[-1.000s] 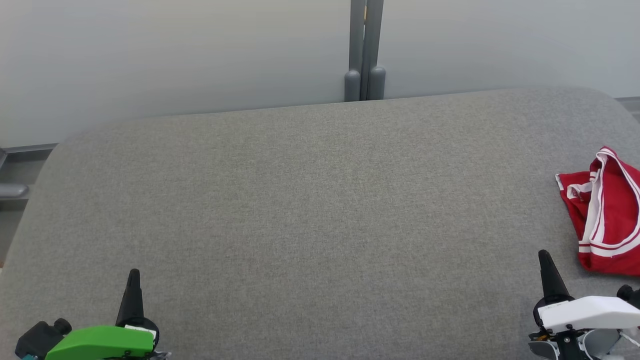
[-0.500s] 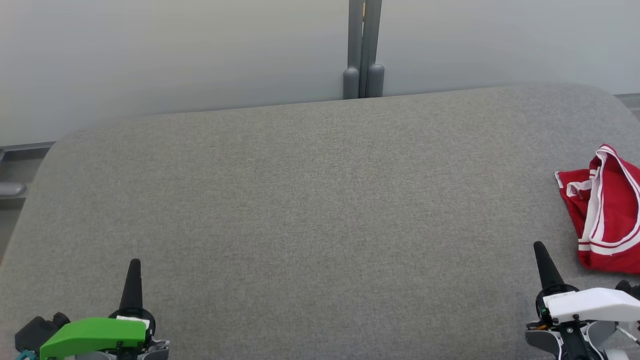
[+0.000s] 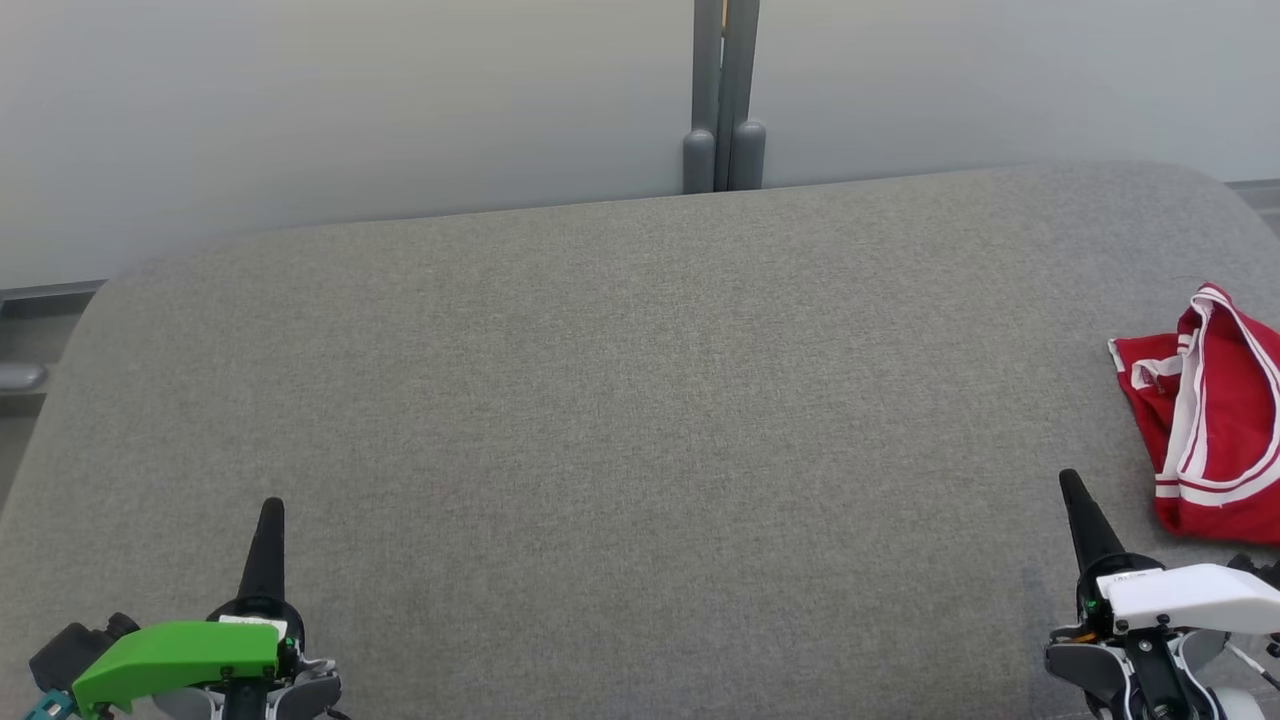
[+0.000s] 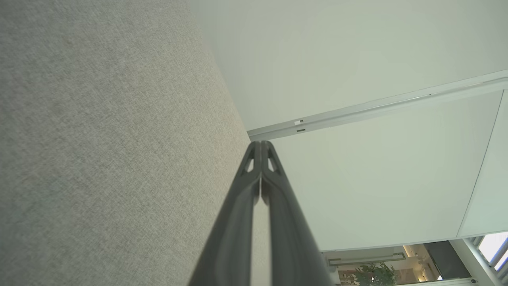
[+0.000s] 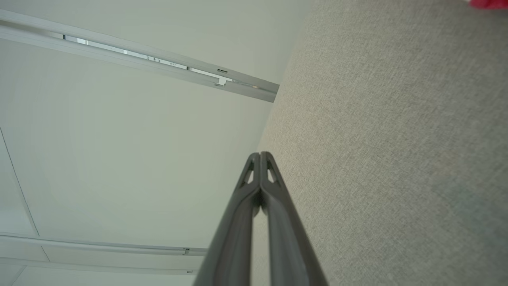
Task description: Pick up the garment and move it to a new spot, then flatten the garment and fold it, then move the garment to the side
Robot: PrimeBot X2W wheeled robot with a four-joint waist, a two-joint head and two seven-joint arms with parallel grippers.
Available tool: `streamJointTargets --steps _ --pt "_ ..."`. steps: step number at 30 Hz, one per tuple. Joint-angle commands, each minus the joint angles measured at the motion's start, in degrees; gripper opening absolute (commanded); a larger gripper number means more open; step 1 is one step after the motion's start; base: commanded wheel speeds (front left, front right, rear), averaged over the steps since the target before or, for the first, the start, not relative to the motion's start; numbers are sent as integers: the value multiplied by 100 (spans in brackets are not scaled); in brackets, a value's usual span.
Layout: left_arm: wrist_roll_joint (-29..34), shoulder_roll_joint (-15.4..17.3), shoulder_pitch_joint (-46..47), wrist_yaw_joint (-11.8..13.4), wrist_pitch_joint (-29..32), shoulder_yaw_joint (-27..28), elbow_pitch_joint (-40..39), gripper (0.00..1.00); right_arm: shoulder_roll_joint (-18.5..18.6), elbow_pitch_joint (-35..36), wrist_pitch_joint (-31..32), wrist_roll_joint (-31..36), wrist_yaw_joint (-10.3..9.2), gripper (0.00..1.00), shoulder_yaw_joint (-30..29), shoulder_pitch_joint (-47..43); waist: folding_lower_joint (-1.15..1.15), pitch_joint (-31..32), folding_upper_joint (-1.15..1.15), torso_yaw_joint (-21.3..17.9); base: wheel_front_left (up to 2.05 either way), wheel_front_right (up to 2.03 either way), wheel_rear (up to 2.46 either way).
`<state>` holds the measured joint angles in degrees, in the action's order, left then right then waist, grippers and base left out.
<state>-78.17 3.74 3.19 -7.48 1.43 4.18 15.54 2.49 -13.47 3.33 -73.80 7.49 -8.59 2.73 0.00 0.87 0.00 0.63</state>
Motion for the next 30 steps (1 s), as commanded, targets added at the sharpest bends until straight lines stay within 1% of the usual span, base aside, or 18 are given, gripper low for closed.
streamJointTargets --steps 1,30 --pt "-102 -5 126 -2 37 32 -55 0 37 23 38 -155 2 0 7 105 0 -4 0 -2 0 0 0" --pt "-1224 -75 296 -2 340 79 -174 0 50 -8 384 -1572 1 0 49 286 0 -83 0 -51 0 0 0"
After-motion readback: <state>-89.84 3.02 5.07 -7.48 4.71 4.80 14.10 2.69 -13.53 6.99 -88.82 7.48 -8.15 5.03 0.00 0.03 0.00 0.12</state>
